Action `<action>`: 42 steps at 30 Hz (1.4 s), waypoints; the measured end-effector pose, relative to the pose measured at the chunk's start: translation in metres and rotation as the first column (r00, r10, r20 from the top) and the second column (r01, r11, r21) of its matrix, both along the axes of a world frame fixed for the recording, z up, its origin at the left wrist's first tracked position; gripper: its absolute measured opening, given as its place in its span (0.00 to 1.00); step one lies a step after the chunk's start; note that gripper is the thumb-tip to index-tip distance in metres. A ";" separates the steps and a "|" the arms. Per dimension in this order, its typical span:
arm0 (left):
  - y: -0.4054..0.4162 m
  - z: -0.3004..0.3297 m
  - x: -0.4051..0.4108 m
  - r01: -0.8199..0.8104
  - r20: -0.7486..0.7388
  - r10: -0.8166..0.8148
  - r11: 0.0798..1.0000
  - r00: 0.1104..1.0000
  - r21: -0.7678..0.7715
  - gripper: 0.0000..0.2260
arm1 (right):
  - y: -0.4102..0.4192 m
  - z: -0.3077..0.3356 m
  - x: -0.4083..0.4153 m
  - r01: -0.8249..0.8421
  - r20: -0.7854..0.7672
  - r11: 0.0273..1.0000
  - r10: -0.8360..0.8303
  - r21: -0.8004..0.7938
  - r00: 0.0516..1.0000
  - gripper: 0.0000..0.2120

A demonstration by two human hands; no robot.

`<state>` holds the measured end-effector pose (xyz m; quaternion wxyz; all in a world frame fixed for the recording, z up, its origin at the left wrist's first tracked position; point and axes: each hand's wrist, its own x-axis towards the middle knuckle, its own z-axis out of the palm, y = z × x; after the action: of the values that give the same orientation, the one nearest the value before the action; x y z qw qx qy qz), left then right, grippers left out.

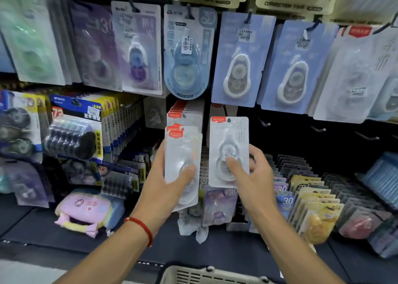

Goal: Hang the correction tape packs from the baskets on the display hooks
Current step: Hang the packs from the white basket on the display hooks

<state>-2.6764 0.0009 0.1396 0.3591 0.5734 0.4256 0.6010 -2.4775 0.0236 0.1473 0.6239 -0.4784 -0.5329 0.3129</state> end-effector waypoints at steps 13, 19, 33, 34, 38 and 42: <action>-0.006 0.002 -0.002 -0.044 -0.009 0.044 0.999 0.999 0.022 0.34 | 0.002 -0.023 0.004 0.089 0.416 0.942 0.058 -0.324 0.908 0.27; -0.003 -0.001 0.006 0.039 0.087 -0.041 0.999 0.995 0.028 0.31 | -0.022 -0.014 -0.012 -0.282 0.242 0.934 0.333 -0.220 0.911 0.19; -0.003 -0.001 0.003 0.022 0.216 -0.021 1.000 0.976 0.000 0.21 | -0.029 -0.007 -0.007 -0.023 -0.038 0.992 0.018 -0.123 0.999 0.15; -0.003 -0.001 0.003 0.000 0.216 0.000 1.000 0.976 0.000 0.20 | -0.029 -0.006 -0.006 -0.013 -0.045 0.993 0.007 -0.115 0.999 0.15; -0.005 0.001 -0.002 -0.009 0.226 0.015 1.000 0.974 -0.024 0.18 | -0.028 -0.003 -0.005 -0.040 -0.060 0.995 0.035 -0.086 0.998 0.18; -0.005 0.002 -0.005 -0.017 0.236 0.031 0.998 0.971 -0.060 0.20 | -0.026 -0.001 -0.007 -0.049 -0.082 0.997 0.044 -0.066 0.996 0.19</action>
<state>-2.6816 -0.0041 0.1416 0.4164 0.4818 0.4037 0.6569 -2.4849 -0.0025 0.1465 0.6208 -0.4739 -0.5074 0.3641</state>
